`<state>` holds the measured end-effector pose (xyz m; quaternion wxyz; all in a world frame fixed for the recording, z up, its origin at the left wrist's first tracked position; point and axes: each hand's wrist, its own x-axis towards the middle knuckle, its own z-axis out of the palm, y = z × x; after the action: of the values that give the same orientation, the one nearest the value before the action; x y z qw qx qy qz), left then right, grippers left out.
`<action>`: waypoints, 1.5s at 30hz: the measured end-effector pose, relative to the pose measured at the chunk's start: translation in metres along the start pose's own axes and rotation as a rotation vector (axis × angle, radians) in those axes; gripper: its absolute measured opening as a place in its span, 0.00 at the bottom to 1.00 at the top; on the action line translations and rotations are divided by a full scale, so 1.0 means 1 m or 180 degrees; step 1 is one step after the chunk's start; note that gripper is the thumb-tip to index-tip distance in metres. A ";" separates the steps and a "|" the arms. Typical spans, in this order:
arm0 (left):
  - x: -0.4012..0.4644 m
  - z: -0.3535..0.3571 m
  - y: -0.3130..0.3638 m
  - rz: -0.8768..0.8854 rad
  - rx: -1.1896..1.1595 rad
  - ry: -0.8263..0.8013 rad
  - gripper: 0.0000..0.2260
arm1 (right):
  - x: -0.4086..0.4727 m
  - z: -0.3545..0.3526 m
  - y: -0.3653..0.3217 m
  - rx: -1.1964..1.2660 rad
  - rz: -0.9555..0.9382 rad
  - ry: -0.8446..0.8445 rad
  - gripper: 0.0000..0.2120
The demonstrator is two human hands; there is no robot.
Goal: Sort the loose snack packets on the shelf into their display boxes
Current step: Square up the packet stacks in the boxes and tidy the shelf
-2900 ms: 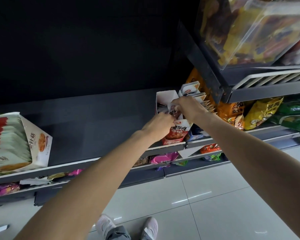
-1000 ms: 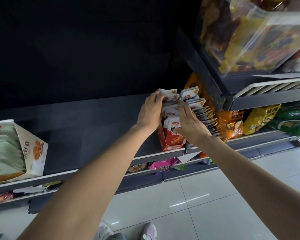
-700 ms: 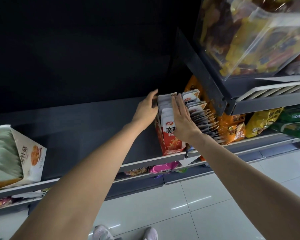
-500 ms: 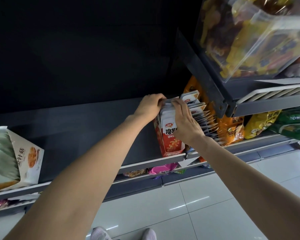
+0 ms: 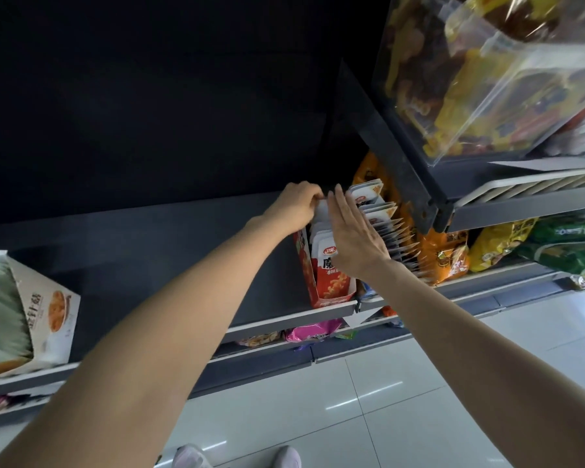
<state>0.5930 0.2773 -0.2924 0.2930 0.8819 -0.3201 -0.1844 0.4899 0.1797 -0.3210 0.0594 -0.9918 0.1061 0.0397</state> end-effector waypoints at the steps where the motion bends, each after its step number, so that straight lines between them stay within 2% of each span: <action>1: -0.003 0.002 0.000 0.0028 -0.0232 0.0195 0.15 | 0.002 0.000 -0.001 -0.0116 0.0004 0.0087 0.48; 4: -0.014 0.004 -0.010 -0.0291 -0.1046 0.0589 0.25 | 0.006 -0.001 -0.004 -0.0112 -0.0039 0.0116 0.47; 7: -0.023 0.009 -0.027 -0.0729 -0.1179 0.0050 0.32 | 0.016 -0.003 -0.007 0.0286 -0.0005 0.0013 0.48; 10: -0.026 0.013 -0.022 -0.0578 -0.1201 -0.0218 0.28 | 0.033 -0.003 -0.009 0.0321 0.0107 0.0031 0.47; 13: -0.029 0.014 -0.022 -0.0592 -0.1404 -0.0238 0.28 | 0.027 0.003 -0.013 0.0123 0.0088 0.0479 0.47; 16: -0.034 0.014 -0.022 -0.0670 -0.1748 -0.0295 0.31 | 0.000 0.018 -0.017 0.0447 0.0353 0.1011 0.42; 19: -0.039 0.016 -0.013 -0.0894 -0.2516 -0.0540 0.33 | -0.011 0.027 -0.018 0.0728 0.0237 0.0662 0.38; 21: -0.039 0.018 -0.011 -0.0939 -0.2684 -0.0674 0.33 | -0.005 0.022 -0.017 0.1000 0.0165 0.0370 0.37; 23: -0.038 0.018 -0.013 -0.0973 -0.2733 -0.0752 0.35 | 0.004 0.014 -0.016 0.1174 0.0264 0.0305 0.34; 27: -0.042 0.017 -0.018 -0.1158 -0.2891 -0.0779 0.40 | 0.011 0.015 -0.021 0.1014 0.0428 0.0516 0.33; 30: -0.044 0.019 -0.022 -0.1173 -0.2945 -0.0739 0.42 | 0.014 0.015 -0.027 0.1420 0.0527 0.0930 0.29; 32: -0.046 0.020 -0.023 -0.1161 -0.2986 -0.0754 0.43 | 0.015 0.015 -0.028 0.1536 0.0512 0.1007 0.29; 36: -0.047 0.023 -0.026 -0.1164 -0.3060 -0.0745 0.44 | 0.014 0.017 -0.022 0.1025 0.0108 0.0524 0.31; 39: -0.047 0.024 -0.027 -0.1130 -0.3086 -0.0819 0.42 | 0.019 0.010 -0.016 0.0436 0.0014 0.0528 0.28; 42: -0.051 0.025 -0.024 -0.1175 -0.3069 -0.0889 0.42 | 0.025 0.007 -0.020 0.0679 0.0158 0.0386 0.25; 45: -0.056 0.024 -0.020 -0.1251 -0.3133 -0.0939 0.41 | 0.028 0.008 -0.022 0.0727 0.0154 0.0237 0.27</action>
<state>0.5499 0.3180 -0.3156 0.5829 0.6487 -0.0630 -0.4852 0.5219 0.1963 -0.3292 0.1671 -0.9765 0.1360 -0.0081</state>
